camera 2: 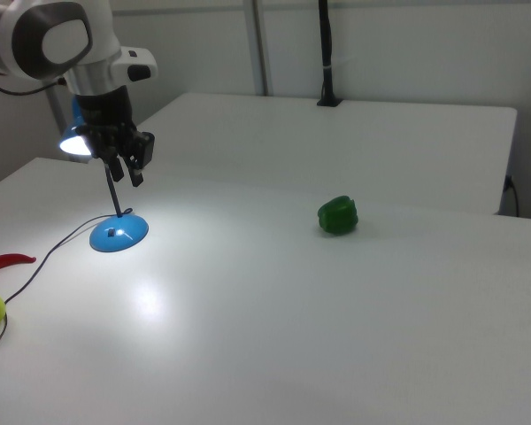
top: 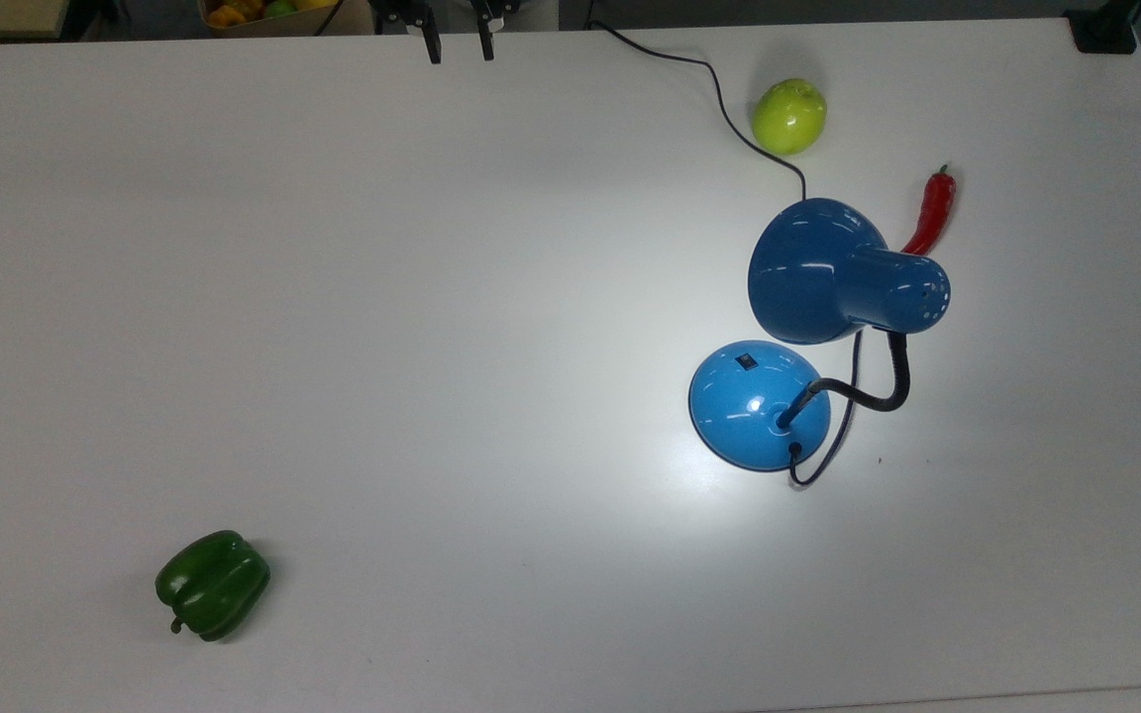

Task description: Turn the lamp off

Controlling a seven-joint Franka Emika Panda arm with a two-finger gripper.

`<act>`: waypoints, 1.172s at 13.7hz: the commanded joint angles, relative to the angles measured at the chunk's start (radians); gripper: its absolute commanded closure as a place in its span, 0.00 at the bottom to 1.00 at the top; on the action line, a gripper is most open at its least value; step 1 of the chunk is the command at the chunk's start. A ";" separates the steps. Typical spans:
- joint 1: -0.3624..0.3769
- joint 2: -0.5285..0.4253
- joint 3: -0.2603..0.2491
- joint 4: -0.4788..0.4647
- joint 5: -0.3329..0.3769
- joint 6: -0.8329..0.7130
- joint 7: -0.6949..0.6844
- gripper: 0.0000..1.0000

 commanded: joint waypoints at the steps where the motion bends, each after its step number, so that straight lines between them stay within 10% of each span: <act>1: -0.005 -0.006 0.007 -0.018 0.010 0.020 -0.021 0.82; 6: 0.010 -0.006 0.007 -0.020 0.010 0.019 -0.077 1.00; 16: 0.018 0.001 0.009 -0.050 0.017 0.020 -0.186 1.00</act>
